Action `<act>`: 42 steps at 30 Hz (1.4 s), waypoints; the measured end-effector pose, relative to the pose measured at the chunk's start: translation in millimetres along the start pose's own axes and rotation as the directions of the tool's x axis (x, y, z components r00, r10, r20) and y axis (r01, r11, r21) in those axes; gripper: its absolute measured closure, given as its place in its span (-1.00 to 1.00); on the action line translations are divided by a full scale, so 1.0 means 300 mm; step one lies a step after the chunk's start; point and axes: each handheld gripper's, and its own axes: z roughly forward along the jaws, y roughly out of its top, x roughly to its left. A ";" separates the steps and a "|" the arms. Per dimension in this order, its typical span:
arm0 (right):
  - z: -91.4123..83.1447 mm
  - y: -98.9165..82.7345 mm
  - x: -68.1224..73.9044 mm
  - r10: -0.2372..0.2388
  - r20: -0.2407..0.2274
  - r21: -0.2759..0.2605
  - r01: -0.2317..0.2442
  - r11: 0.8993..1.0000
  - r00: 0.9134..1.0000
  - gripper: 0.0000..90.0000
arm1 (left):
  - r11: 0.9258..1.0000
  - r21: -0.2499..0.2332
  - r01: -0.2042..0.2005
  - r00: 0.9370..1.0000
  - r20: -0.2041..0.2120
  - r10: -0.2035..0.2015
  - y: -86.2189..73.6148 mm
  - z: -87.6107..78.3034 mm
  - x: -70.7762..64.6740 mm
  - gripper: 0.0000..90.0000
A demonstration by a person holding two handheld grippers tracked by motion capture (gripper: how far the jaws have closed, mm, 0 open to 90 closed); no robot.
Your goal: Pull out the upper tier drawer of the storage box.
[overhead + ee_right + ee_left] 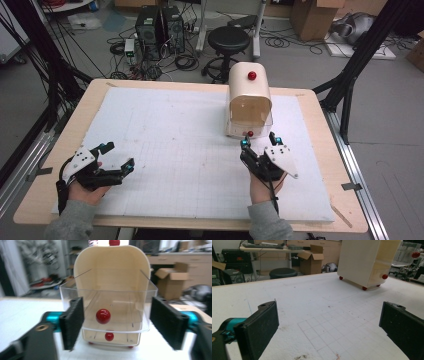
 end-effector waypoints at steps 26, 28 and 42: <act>-0.094 0.018 -0.506 -0.006 -0.432 0.097 0.053 0.994 0.902 -0.78 | 1.000 -0.001 -0.009 0.998 0.063 0.009 0.005 0.024 -0.034 -0.94; -0.097 0.016 -0.517 -0.003 -0.435 0.095 0.049 0.994 0.901 -0.78 | 1.000 0.000 -0.010 0.997 0.070 0.010 0.005 0.025 -0.034 -0.94; -0.138 -0.073 -0.650 0.046 -0.407 0.096 -0.007 0.995 0.912 -0.78 | 1.000 -0.008 0.000 0.996 0.093 0.001 0.007 0.030 -0.038 -0.94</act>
